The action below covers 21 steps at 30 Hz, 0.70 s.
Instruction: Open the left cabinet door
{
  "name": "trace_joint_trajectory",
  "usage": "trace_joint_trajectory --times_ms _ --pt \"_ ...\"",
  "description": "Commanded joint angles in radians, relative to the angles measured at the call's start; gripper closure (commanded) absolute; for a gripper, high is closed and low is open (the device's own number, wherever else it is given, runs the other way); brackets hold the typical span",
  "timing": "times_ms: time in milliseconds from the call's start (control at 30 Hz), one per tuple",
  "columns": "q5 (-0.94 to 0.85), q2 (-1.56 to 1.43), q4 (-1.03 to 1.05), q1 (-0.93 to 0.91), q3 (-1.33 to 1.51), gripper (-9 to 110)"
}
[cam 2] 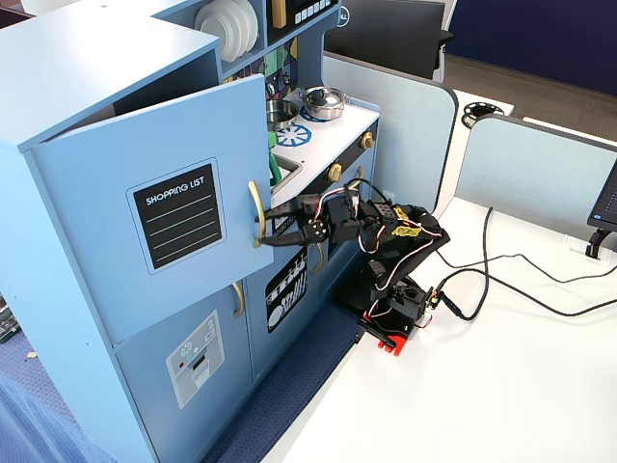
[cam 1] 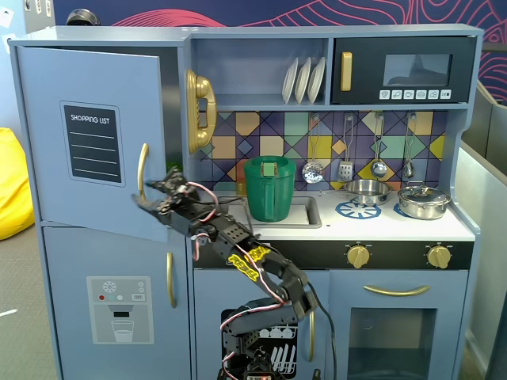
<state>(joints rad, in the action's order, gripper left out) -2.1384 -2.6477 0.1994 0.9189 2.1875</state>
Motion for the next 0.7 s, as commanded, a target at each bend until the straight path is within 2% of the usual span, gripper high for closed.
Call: trace_joint_trajectory --times_ms 0,367,667 --pt "0.034 -0.14 0.097 -0.109 0.0 94" --pt "0.118 -0.288 0.313 -0.319 -0.008 96" --pt "0.153 -0.084 0.247 -0.383 -0.031 98"
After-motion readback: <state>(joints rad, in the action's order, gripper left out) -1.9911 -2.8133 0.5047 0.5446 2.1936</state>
